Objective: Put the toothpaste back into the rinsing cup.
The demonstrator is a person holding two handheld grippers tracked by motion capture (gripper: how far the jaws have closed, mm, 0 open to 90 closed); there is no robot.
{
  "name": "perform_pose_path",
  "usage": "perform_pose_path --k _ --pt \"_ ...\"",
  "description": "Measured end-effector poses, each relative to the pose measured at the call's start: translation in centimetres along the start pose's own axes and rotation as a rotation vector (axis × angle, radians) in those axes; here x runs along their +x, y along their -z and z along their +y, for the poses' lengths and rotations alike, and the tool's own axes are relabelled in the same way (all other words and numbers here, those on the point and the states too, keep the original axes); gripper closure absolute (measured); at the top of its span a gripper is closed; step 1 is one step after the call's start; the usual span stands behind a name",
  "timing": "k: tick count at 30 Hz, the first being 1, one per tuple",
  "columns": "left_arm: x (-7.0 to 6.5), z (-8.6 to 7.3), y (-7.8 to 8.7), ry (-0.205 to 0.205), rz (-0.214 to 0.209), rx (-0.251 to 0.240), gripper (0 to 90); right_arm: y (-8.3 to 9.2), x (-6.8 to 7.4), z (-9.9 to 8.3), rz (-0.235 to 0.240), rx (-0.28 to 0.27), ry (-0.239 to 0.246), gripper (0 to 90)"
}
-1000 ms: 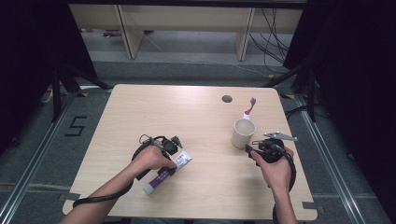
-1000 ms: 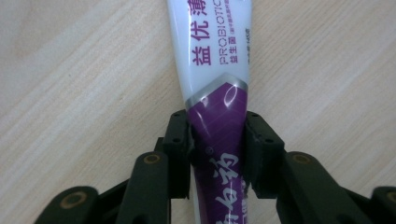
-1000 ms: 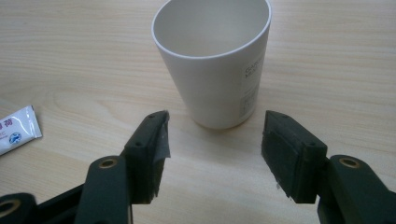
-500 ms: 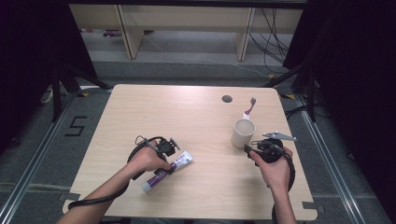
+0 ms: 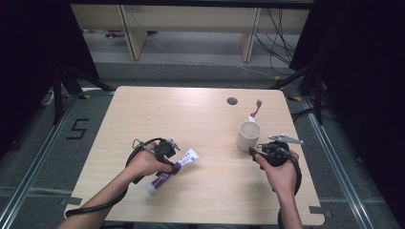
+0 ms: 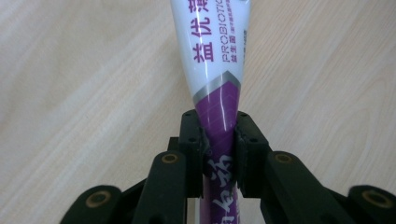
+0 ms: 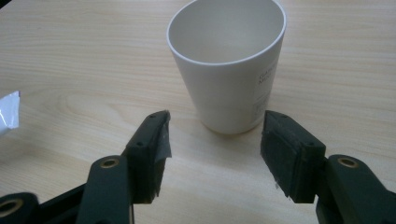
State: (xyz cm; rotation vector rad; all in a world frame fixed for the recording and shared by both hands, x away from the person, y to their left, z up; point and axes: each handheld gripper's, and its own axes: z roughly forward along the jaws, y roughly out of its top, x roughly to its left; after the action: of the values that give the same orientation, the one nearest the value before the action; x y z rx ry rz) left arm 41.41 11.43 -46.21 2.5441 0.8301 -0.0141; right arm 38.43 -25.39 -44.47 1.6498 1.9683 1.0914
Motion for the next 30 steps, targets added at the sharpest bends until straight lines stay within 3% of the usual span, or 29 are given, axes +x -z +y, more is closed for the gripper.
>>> perform_pose_path --k 1,3,6,7,8,10,11,12,13,14,15,16,20,24,26,30 --pt "-0.2 0.0 0.0 0.031 -0.002 -0.044 75.9 0.0 0.0 0.0 0.0 -0.006 0.004 43.0" --pt "0.0 -0.1 0.4 0.003 0.002 -0.084 75.9 0.1 -0.1 0.1 0.006 -0.013 0.029 43.2" --pt "0.2 -0.2 1.0 -0.009 0.004 -0.151 75.9 0.1 0.2 0.0 0.013 -0.017 0.015 43.2" --pt "0.2 -0.3 1.1 -0.005 0.007 -0.184 76.0 0.0 0.0 0.0 0.014 -0.032 0.043 43.2" --pt "0.2 -0.4 1.2 0.009 0.011 -0.243 76.0 -0.1 0.3 0.0 0.023 -0.038 0.012 43.2" --pt "0.1 -0.5 1.3 0.027 0.027 -0.317 76.0 -0.1 0.5 0.0 0.043 -0.039 0.01 43.2" --pt "0.1 -0.6 1.4 0.029 0.037 -0.346 76.0 -0.1 0.3 0.0 0.027 -0.045 0.054 43.2" --pt "-0.2 -0.7 1.6 0.074 0.045 -0.369 76.1 -0.2 0.4 0.0 0.054 -0.05 0.044 43.3" --pt "-0.2 -0.7 1.5 0.057 0.046 -0.447 76.1 -0.2 0.5 0.0 0.055 -0.051 0.042 43.3" --pt "0.0 -0.7 1.7 0.035 0.053 -0.477 76.1 -0.4 0.6 0.0 0.063 -0.057 0.041 43.4" --pt "-0.1 -0.7 1.7 0.043 0.056 -0.509 76.1 -0.4 1.0 -0.1 0.08 -0.053 0.0 43.4" --pt "-0.1 -0.8 1.8 0.052 0.054 -0.551 76.1 -0.5 0.7 0.0 0.086 -0.064 0.04 43.4" --pt "-0.3 -1.0 1.8 0.047 0.06 -0.669 76.1 -0.7 1.4 0.0 0.111 -0.072 0.039 43.5" --pt "-0.4 -1.1 1.7 0.04 0.071 -0.779 76.1 -0.9 2.2 0.0 0.144 -0.089 0.065 43.5" --pt "-0.4 -1.2 1.7 0.037 0.078 -0.818 76.1 -1.0 2.8 0.0 0.167 -0.094 0.055 43.5" --pt "-0.6 -1.2 1.8 0.031 0.081 -0.875 76.0 -1.4 3.4 0.1 0.185 -0.122 0.106 43.5"
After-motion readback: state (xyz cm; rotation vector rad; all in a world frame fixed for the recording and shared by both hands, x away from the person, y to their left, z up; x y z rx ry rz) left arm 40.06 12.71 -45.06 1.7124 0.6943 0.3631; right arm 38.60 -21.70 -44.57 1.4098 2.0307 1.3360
